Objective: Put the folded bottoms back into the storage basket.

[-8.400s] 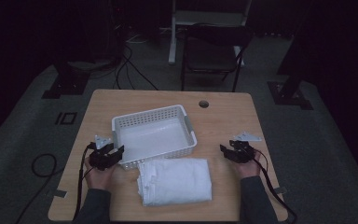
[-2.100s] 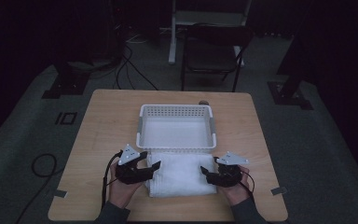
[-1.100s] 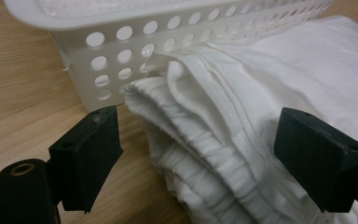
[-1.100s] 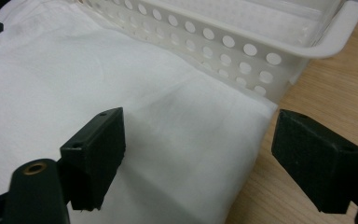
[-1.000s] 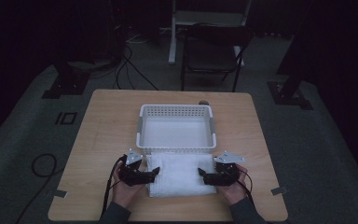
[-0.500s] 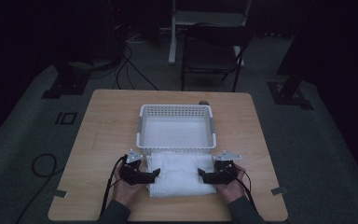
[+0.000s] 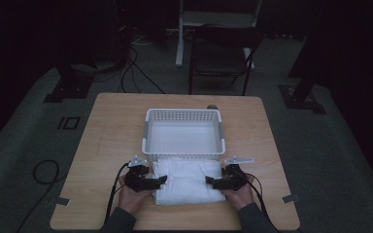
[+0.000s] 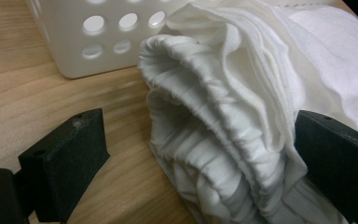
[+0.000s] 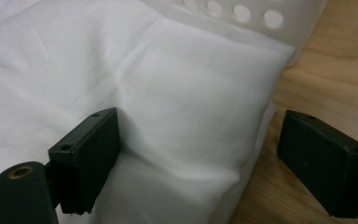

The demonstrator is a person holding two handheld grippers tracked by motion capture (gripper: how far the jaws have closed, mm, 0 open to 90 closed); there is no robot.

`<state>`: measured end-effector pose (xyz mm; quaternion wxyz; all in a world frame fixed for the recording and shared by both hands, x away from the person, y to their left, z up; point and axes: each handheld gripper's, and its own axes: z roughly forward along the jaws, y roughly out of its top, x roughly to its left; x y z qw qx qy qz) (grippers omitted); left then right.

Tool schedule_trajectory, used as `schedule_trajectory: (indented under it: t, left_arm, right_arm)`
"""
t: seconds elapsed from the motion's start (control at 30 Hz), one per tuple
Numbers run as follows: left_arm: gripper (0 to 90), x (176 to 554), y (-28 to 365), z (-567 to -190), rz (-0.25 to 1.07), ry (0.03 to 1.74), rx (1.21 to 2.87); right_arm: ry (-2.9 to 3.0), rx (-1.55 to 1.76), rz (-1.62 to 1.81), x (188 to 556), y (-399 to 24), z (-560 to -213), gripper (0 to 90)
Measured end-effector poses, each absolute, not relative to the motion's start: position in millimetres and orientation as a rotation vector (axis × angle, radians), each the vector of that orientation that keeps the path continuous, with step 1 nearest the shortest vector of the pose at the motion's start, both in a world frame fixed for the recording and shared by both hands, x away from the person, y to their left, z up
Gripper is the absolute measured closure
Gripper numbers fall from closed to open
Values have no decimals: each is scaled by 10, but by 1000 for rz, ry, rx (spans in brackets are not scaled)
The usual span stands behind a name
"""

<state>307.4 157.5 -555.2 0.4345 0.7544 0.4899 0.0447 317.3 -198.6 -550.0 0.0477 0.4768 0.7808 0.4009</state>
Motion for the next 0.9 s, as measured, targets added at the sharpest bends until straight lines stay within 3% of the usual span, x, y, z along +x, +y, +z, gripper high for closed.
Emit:
schedule_trajectory:
  t: [0.07,0.2,0.43,0.47,0.53,0.67,0.9]
  left_arm:
    - [66,3085,1581,-5554,90,1200,1880]
    - [215,3118,1609,-5570,-18,1155,1859]
    - [313,3149,1616,-5588,-103,1144,1838]
    - [375,3156,1618,-5592,-123,1140,1834]
    - [410,3161,1621,-5589,-144,1117,1835]
    - [541,3121,1569,-5523,-83,1072,1881]
    - [606,3042,1510,-5470,11,1051,1900]
  right_arm:
    - [2388,1445,1230,3176,-1989,-5502,147]
    - [2404,1438,1268,3185,-2004,-5508,185]
    - [2453,1461,1389,3229,-2027,-5534,341]
    - [2468,1480,1419,3245,-2034,-5542,380]
    - [2473,1497,1434,3252,-2039,-5547,393]
    - [2488,1521,1462,3258,-2046,-5552,485]
    - [2460,1486,1468,3205,-2027,-5510,640]
